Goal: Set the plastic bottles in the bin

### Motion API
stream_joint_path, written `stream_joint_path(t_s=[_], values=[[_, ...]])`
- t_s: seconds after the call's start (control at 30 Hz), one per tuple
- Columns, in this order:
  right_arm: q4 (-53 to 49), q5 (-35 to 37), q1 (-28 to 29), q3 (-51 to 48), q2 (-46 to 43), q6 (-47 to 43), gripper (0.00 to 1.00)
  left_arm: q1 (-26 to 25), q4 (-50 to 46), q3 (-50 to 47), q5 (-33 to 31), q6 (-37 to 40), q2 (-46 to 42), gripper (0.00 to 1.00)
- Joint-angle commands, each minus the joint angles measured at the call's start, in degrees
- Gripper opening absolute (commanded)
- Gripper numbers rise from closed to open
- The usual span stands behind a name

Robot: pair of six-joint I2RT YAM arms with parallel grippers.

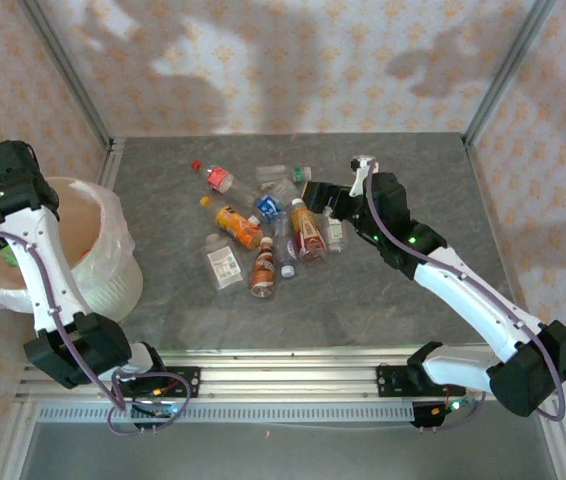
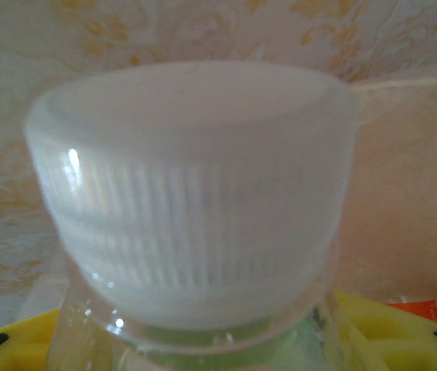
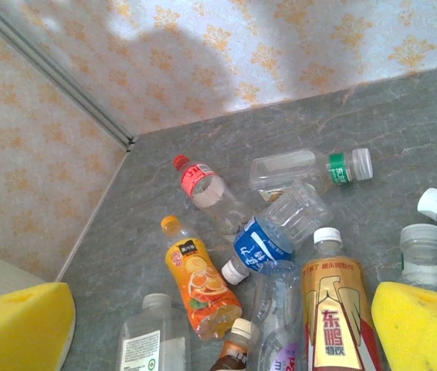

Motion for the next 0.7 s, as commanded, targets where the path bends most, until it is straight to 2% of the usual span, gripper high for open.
stream_joint_path(t_s=[0.0, 0.27, 0.33, 0.53, 0.67], values=[[-1.88, -0.48, 0.13, 1.16, -0.85, -0.32, 0.99, 1.69, -1.08, -1.15, -0.33, -5.24, 1.35, 0.47], [-4.83, 0.53, 0.15, 2.06, -1.57, -2.01, 0.99, 1.82, 0.33, -5.45, 0.24, -9.51, 1.42, 0.65], [-5.26, 0.85, 0.18, 2.04, -1.55, -1.56, 0.99, 1.82, -0.03, -5.56, -0.16, -10.16, 1.81, 0.77], [-6.37, 0.90, 0.12, 1.63, -1.90, -0.71, 0.99, 1.82, 0.60, -5.68, 1.29, -10.71, 1.51, 0.78], [-7.02, 1.88, 0.13, 0.98, -2.60, -0.57, 0.99, 1.73, 0.46, -4.51, 4.81, -10.73, 0.82, 0.78]])
